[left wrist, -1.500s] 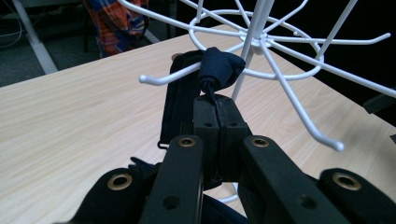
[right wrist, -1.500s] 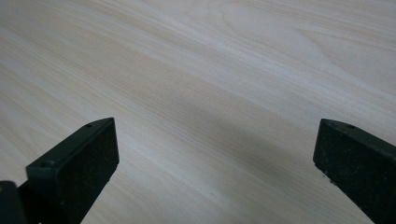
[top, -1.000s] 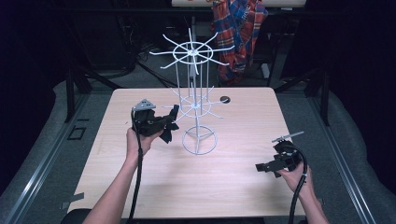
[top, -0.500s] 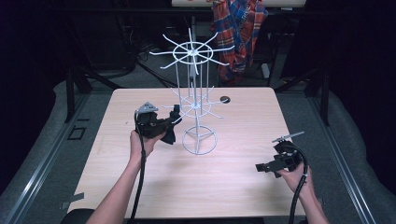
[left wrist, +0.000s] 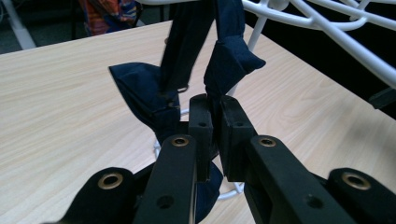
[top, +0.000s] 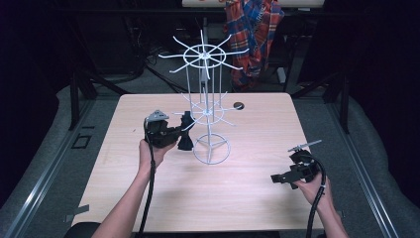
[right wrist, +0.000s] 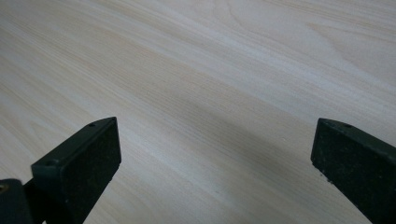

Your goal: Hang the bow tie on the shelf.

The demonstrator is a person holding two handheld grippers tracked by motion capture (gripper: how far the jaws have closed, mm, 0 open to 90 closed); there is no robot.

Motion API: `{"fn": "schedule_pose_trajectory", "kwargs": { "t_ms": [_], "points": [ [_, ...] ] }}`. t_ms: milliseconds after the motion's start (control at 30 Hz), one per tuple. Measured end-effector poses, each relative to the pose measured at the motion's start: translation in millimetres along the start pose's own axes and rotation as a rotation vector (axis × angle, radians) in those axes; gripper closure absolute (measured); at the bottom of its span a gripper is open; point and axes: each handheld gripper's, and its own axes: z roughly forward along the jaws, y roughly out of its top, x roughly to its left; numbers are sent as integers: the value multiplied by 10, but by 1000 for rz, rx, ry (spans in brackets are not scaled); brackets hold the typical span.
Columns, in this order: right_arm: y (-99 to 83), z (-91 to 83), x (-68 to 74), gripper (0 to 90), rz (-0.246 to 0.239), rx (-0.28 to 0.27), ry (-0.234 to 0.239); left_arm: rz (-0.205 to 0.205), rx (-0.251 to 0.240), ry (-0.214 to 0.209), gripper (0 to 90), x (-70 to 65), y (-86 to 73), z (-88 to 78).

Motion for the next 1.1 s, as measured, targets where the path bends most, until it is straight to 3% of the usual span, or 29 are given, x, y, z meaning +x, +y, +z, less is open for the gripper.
{"fn": "schedule_pose_trajectory", "kwargs": {
  "t_ms": [233,467,533,667,800,1100],
  "points": [
    [0,-6,9,12,-1,1,-4,-16,27,3,793,17,-16,7],
    [0,-12,8,14,-10,2,-8,-17,53,26,533,8,-18,-6],
    [-7,-4,21,13,8,-15,-15,-19,56,27,449,18,-28,-18],
    [-6,-6,20,14,7,-19,-14,-15,75,46,363,42,-30,-56],
    [-1,-18,11,14,-3,-1,-20,17,117,111,280,60,-13,-99],
    [-3,-39,17,14,-3,-1,-26,14,150,196,160,147,-48,-329]
  ]
}}
